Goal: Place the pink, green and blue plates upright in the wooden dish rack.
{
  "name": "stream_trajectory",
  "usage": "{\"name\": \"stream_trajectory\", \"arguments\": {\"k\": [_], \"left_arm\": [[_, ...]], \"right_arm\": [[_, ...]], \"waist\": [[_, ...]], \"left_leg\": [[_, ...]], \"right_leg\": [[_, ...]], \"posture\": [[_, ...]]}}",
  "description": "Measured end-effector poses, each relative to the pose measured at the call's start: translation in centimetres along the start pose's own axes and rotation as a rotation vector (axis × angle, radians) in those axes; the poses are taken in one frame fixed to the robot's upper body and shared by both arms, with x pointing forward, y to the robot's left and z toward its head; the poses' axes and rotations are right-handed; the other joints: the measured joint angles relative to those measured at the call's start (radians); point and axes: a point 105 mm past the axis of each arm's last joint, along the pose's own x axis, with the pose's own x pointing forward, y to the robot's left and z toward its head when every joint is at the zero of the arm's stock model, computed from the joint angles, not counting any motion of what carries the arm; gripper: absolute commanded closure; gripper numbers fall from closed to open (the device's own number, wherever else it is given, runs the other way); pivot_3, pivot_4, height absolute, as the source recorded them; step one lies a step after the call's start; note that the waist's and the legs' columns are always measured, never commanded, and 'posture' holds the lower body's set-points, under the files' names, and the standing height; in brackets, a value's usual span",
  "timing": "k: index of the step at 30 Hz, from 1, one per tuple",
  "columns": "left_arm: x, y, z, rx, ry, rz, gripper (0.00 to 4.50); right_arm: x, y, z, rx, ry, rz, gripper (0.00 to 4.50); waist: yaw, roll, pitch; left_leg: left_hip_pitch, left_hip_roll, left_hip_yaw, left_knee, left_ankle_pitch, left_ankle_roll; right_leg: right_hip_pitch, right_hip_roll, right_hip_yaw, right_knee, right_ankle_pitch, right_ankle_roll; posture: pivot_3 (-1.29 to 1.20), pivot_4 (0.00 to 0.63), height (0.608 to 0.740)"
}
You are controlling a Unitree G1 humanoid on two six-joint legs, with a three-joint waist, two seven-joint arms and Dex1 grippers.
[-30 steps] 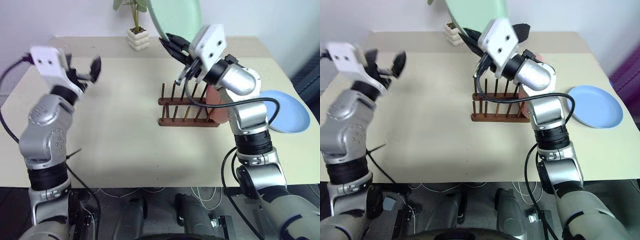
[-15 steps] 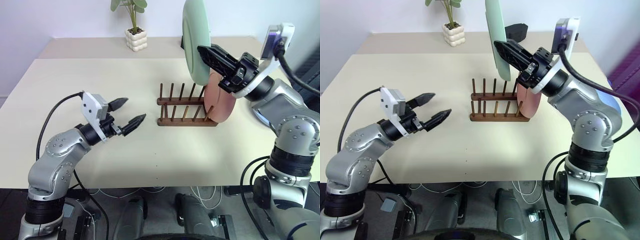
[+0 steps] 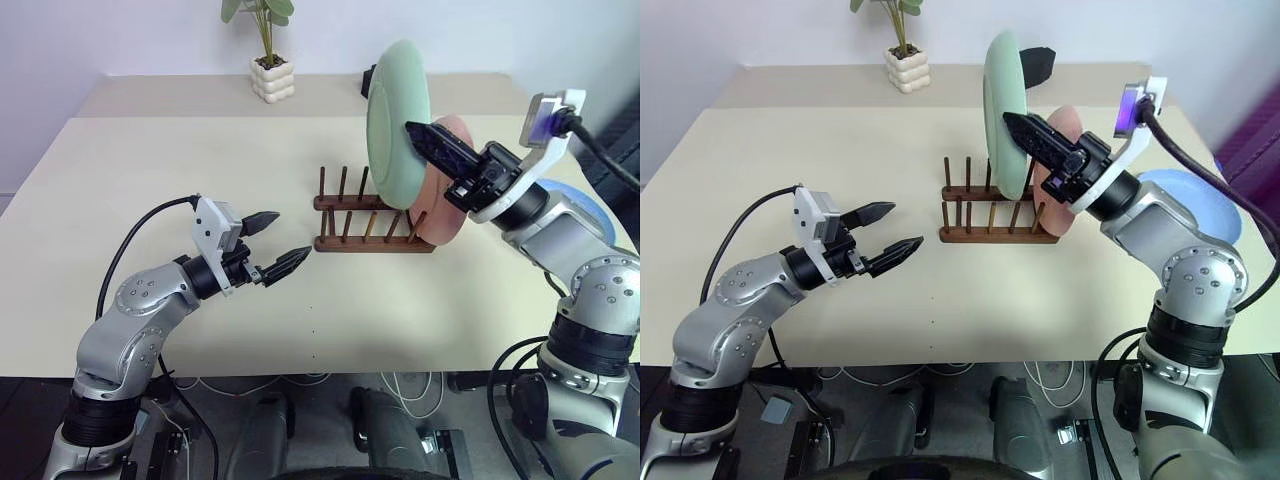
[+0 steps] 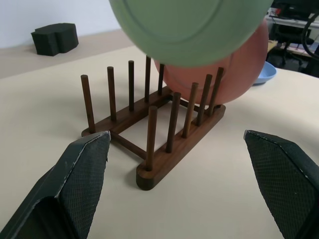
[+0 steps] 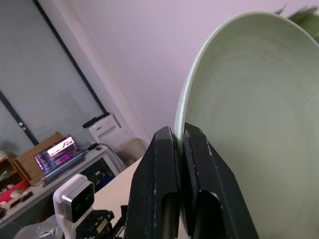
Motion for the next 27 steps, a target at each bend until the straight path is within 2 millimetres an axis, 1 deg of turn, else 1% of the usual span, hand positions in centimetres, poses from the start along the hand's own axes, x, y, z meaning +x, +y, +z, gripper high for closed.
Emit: {"name": "stream_trajectory", "arguments": {"k": [7,16,23,27], "left_arm": [[-0.1,0.0,-0.2,-0.007,0.005,0.003,0.08],[-0.1,-0.1,-0.4,-0.017,0.005,0.002,0.08],[-0.1,-0.1,-0.4,-0.017,0.005,0.000,0.08],[-0.1,-0.2,-0.4,-0.017,0.005,-0.002,0.08]], "right_arm": [[0.0,-0.4,-0.8,0.046,-0.008,-0.027,4.50],[0.0,-1.1,-0.6,0.064,-0.040,-0.065,4.50],[0.0,-1.2,-0.4,0.062,-0.061,-0.068,4.50],[-0.2,-1.5,-0.7,0.071,-0.057,-0.085,4.50]], "waist": [[0.000,0.000,0.000],[0.000,0.000,0.000],[0.001,0.000,0.000],[0.001,0.000,0.000]], "left_leg": [[0.000,0.000,0.000,0.000,0.000,0.000],[0.000,0.000,0.000,0.000,0.000,0.000],[0.000,0.000,0.000,0.000,0.000,0.000],[0.000,0.001,0.000,0.000,0.000,0.000]], "right_leg": [[0.000,0.000,0.000,0.000,0.000,0.000],[0.000,0.000,0.000,0.000,0.000,0.000],[0.000,0.000,0.000,0.000,0.000,0.000],[0.000,0.000,0.000,0.000,0.000,0.000]], "posture": [[0.00,0.150,0.735],[0.00,0.150,0.735],[0.00,0.150,0.735],[0.00,0.150,0.735]]}}
